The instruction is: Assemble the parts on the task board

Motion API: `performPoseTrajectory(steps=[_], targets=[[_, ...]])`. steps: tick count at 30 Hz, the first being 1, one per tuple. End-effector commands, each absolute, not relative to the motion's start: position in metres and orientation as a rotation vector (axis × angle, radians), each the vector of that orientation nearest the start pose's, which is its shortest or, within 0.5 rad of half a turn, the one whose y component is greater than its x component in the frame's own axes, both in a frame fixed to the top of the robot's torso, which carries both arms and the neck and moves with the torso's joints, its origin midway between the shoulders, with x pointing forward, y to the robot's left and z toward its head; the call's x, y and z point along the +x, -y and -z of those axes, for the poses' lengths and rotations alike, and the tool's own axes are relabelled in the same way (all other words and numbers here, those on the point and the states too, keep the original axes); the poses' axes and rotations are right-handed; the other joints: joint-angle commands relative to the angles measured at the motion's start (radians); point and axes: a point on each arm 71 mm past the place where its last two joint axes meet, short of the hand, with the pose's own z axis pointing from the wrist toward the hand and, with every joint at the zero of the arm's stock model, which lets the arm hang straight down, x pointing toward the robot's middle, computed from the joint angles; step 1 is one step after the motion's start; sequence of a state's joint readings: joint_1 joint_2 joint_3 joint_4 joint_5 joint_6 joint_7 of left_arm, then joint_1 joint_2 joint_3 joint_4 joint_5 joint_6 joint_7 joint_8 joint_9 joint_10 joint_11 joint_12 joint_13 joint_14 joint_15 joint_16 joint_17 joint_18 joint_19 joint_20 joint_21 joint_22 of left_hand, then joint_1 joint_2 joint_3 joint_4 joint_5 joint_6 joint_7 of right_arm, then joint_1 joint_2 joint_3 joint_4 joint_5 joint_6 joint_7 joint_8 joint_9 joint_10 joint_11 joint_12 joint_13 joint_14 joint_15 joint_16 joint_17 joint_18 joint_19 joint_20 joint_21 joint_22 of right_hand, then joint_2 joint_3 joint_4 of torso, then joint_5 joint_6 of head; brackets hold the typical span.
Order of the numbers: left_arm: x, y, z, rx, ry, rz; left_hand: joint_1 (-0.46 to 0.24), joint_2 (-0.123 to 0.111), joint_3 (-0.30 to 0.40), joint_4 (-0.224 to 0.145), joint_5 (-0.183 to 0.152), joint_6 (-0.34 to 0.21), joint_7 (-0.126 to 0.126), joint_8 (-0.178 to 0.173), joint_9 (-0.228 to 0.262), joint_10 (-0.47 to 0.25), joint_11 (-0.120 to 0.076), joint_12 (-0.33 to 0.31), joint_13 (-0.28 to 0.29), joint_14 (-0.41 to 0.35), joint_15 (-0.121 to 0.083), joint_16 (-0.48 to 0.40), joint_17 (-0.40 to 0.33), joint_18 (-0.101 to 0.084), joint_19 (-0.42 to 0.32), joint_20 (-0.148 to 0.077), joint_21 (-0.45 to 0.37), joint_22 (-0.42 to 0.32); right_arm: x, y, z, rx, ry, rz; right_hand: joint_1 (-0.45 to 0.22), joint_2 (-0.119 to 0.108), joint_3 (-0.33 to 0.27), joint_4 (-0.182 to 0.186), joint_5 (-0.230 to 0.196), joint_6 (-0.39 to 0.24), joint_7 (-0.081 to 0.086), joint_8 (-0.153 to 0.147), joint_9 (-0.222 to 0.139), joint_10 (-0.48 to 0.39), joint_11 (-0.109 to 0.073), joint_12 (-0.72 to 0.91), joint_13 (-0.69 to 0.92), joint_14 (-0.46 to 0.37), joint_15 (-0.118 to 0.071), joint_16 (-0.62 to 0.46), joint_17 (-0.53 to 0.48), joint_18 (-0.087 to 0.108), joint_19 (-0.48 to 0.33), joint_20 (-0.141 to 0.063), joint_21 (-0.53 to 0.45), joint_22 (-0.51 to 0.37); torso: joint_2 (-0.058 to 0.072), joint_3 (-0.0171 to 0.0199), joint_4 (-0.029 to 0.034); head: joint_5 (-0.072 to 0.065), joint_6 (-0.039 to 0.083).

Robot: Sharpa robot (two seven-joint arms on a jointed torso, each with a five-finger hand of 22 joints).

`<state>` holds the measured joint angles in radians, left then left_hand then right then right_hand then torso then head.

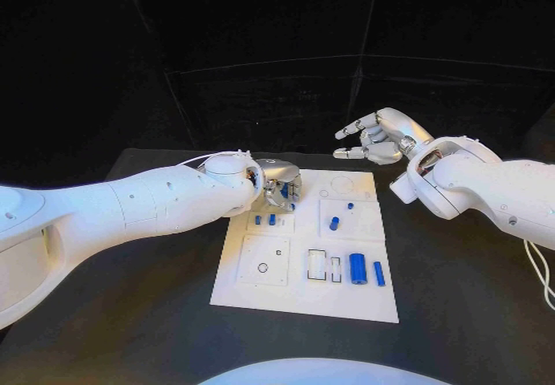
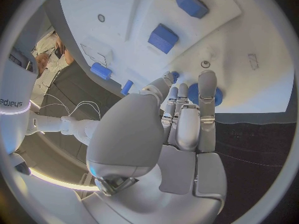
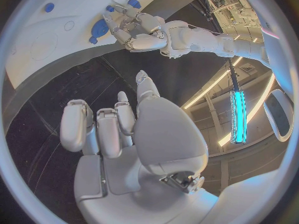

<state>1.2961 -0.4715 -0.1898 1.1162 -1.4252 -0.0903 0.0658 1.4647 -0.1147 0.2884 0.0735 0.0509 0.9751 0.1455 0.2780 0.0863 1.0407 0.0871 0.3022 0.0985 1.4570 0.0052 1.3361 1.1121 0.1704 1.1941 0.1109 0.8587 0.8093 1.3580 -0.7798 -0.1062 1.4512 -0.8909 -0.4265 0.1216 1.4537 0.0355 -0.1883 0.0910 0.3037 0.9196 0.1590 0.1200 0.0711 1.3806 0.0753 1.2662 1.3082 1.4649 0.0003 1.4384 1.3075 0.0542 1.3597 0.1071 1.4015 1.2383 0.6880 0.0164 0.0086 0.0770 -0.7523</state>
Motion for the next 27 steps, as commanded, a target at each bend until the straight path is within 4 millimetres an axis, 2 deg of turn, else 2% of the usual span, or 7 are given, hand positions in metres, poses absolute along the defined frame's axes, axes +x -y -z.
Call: performPoseTrajectory(steps=[1, 17, 27], targets=[[0.539, -0.113, 0.217, 0.479, -1.871, 0.651, 0.002, 0.009, 0.010, -0.003, -0.001, 0.015, -0.003, -0.007, -0.002, 0.015, -0.002, -0.005, -0.004, 0.008, -0.001, 0.007, 0.003, -0.004, 0.013, -0.001, 0.018, 0.018, 0.517, 0.189, 0.124, 0.201, -1.521, -1.012, -0.005, 0.008, -0.007, 0.001, -0.006, -0.004, 0.000, 0.006, -0.001, -0.001, -0.006, -0.003, -0.001, 0.053, -0.006, -0.006, 0.022, 0.020, -0.004, -0.002, -0.003, 0.000, 0.000, -0.0003, 0.0005, -0.001, -0.001], [0.540, -0.112, 0.225, 0.487, -1.915, 0.621, -0.004, 0.001, 0.026, -0.010, -0.001, 0.036, -0.007, -0.016, -0.007, 0.044, -0.008, -0.020, -0.018, 0.005, -0.007, -0.004, -0.030, -0.014, 0.043, -0.008, 0.071, 0.072, 0.517, 0.189, 0.124, 0.200, -1.521, -1.013, -0.005, 0.008, -0.007, 0.001, -0.006, -0.004, 0.000, 0.006, -0.001, -0.001, -0.006, -0.003, -0.001, 0.053, -0.006, -0.006, 0.022, 0.020, -0.004, -0.002, -0.003, 0.000, 0.000, 0.0003, 0.0006, -0.001, -0.006], [0.539, -0.108, 0.229, 0.492, -1.928, 0.621, -0.008, 0.009, 0.044, -0.011, -0.001, 0.051, -0.008, -0.024, -0.010, 0.064, -0.010, -0.033, -0.026, 0.008, -0.009, -0.004, -0.039, -0.018, 0.054, -0.010, 0.093, 0.096, 0.517, 0.188, 0.124, 0.199, -1.521, -1.014, -0.004, 0.010, -0.007, 0.000, -0.005, -0.001, -0.001, 0.008, -0.001, 0.000, -0.006, -0.001, 0.000, 0.053, -0.006, -0.006, 0.024, 0.020, -0.004, -0.002, -0.003, 0.001, 0.000, 0.0001, 0.0010, -0.001, -0.009]])
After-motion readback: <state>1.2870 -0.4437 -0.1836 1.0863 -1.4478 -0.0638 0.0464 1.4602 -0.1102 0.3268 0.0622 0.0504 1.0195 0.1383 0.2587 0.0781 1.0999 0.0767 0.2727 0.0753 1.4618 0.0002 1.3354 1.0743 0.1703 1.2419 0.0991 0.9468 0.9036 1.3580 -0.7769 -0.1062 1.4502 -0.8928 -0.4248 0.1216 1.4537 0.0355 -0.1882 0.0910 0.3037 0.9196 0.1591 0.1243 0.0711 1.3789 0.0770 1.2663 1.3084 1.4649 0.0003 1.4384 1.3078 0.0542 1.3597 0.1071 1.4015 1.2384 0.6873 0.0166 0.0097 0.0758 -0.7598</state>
